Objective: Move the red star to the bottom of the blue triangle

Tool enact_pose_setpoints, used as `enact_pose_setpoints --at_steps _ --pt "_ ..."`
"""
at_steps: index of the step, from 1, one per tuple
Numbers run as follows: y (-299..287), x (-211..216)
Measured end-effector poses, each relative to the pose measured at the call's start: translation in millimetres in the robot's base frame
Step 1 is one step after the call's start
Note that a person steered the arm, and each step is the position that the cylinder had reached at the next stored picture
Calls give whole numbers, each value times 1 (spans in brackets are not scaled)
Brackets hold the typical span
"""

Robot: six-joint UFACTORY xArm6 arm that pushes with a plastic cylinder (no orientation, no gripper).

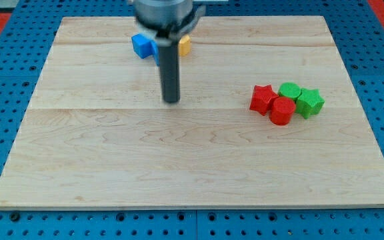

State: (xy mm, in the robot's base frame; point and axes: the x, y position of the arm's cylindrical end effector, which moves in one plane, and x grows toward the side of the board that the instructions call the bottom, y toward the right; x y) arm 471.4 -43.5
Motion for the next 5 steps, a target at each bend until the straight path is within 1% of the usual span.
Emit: enact_pose_setpoints --at_steps 1,2,3,4,5 --pt "61 105" --pt "194 111" --pt "267 70" --pt "250 7" --pt "194 -40"
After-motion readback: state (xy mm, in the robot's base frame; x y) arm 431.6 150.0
